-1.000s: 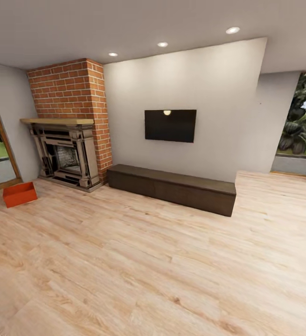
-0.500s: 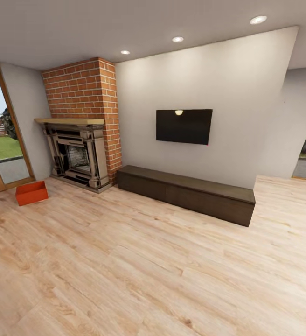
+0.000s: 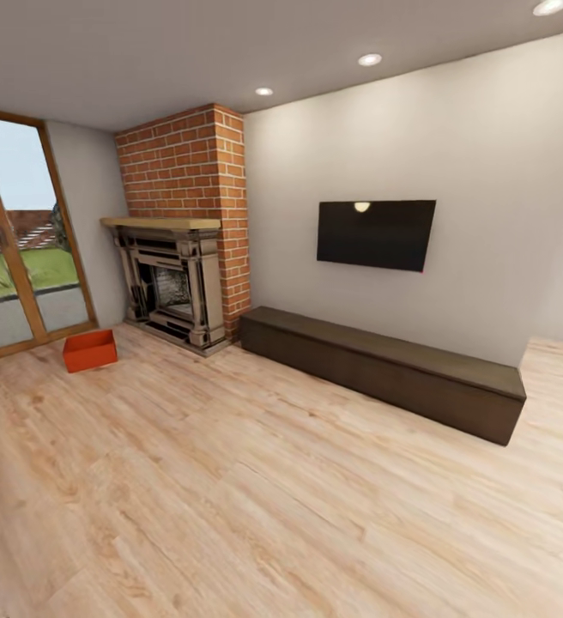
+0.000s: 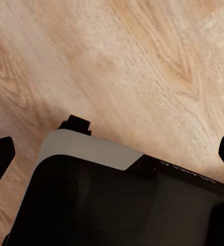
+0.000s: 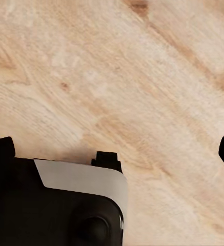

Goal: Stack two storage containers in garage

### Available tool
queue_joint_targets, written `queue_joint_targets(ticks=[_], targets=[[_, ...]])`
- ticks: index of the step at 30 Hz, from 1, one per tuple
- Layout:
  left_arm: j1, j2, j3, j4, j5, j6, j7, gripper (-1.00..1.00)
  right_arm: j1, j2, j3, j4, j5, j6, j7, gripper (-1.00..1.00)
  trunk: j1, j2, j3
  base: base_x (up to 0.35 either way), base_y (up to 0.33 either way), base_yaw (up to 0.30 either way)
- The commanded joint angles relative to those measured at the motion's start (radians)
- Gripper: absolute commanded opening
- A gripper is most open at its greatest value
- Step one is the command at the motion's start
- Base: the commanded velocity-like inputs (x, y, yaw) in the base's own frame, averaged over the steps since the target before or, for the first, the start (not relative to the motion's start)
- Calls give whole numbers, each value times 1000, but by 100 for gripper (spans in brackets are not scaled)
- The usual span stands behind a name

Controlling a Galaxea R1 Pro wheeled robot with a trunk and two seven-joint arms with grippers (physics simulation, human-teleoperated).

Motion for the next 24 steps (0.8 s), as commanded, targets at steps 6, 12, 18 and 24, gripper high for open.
queue_joint_targets(ticks=[6,12,18,24], targets=[[-1,0,-9,1,7,-4,3,100,-1,0,8,3,-10,-6,3,100,1,-1,-1,325,0,268],[-1,0,-9,1,7,-1,4,100,-1,-1,8,3,-10,-4,3,100,1,-1,-1,325,0,268],[-1,0,-8,1,7,0,4,100,-1,0,8,3,-10,-4,3,100,1,-1,-1,325,0,268],[-1,0,-9,1,7,-1,4,100,-1,0,8,3,-10,-5,3,100,1,-1,0,325,0,265]])
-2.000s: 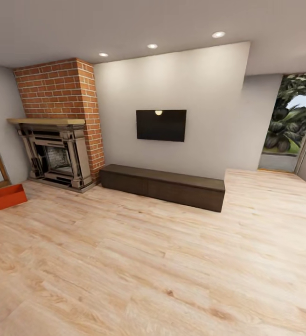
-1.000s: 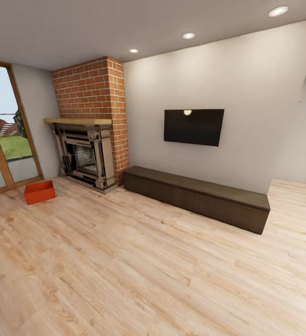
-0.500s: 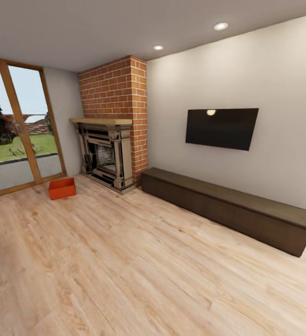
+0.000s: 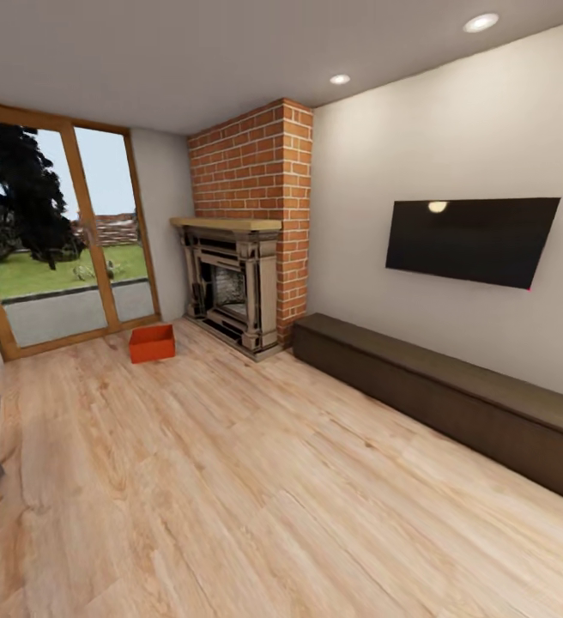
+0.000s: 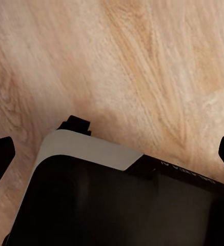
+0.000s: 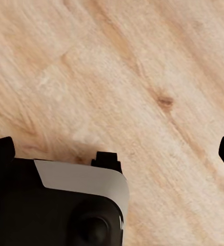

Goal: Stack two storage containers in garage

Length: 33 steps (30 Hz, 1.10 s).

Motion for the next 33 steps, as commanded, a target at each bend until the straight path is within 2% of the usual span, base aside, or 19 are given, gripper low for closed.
queue_joint_targets(ticks=[1,15,33], targets=[[-1,0,-9,1,7,-3,4,100,-1,0,8,3,-10,-6,3,100,1,-1,0,325,0,248],[-1,0,-9,1,7,-3,4,100,-1,0,8,3,-12,-6,3,100,1,-1,14,325,0,210],[-1,0,-9,1,7,-3,5,100,-1,-4,10,3,-6,-2,3,100,1,-1,15,325,0,12]])
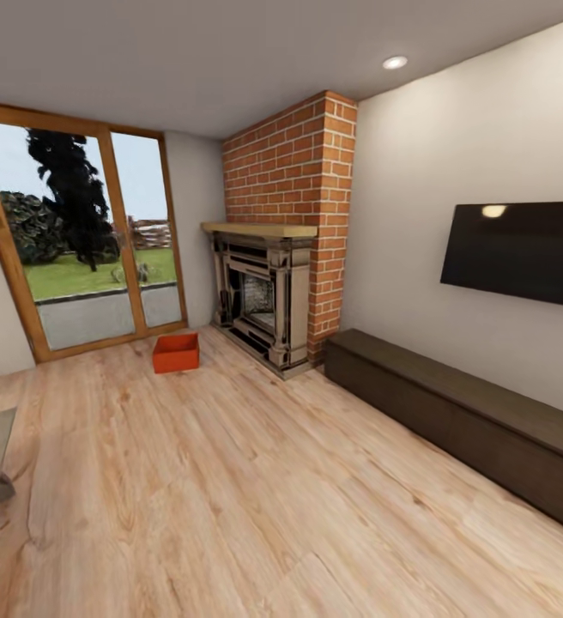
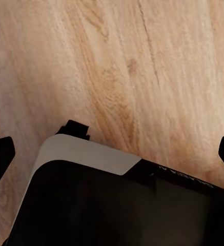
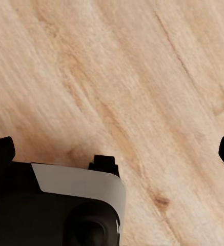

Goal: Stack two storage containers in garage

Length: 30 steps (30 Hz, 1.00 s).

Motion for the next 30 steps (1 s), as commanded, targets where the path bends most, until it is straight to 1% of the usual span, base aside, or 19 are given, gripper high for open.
queue_joint_targets(ticks=[1,9,12,30], targets=[[-1,0,-9,0,7,-3,4,100,-1,0,8,3,-9,-5,3,100,1,-1,-1,325,0,0],[-1,0,-9,0,7,-4,3,100,-1,4,9,3,-10,-5,4,100,1,-1,-1,325,0,0],[-1,0,-9,0,8,-5,4,100,-1,3,8,3,-11,-5,4,100,1,-1,-1,325,0,124],[-1,0,-8,0,7,-3,4,100,-1,3,8,2,-10,-5,2,100,1,-1,-1,325,0,257]])
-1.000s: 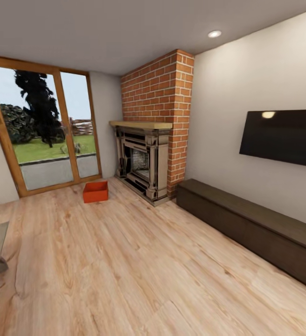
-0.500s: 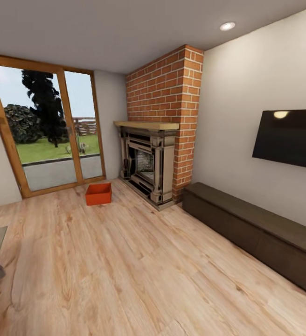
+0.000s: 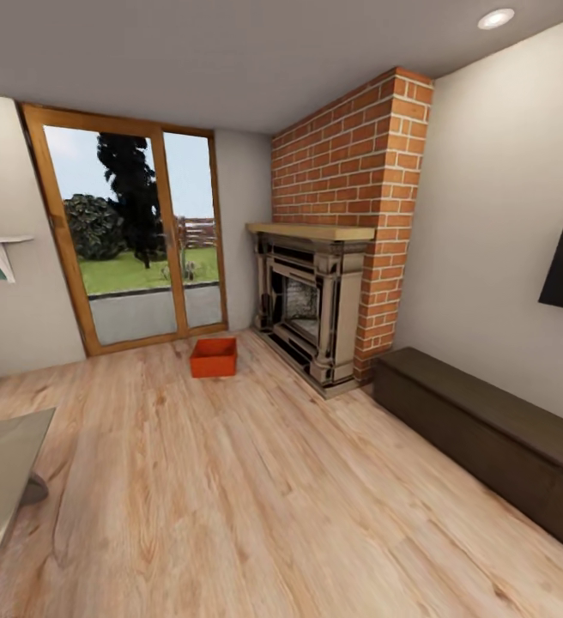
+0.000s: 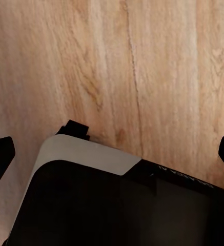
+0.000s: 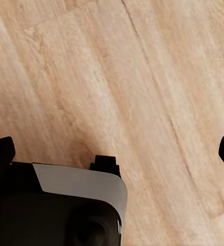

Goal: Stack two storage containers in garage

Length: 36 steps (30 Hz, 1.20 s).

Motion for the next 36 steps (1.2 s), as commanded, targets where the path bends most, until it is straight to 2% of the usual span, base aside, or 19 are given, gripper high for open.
queue_joint_targets(ticks=[1,12,36], targets=[[-1,0,-9,1,7,-1,3,100,-1,1,9,3,-10,-6,3,100,1,-1,-1,325,0,267],[-1,0,-9,1,7,0,3,100,-1,0,9,3,-9,-6,4,100,1,-1,-1,325,0,243],[-1,0,-9,1,7,0,3,100,-1,0,9,3,-9,-6,5,100,1,-1,-1,325,0,7]])
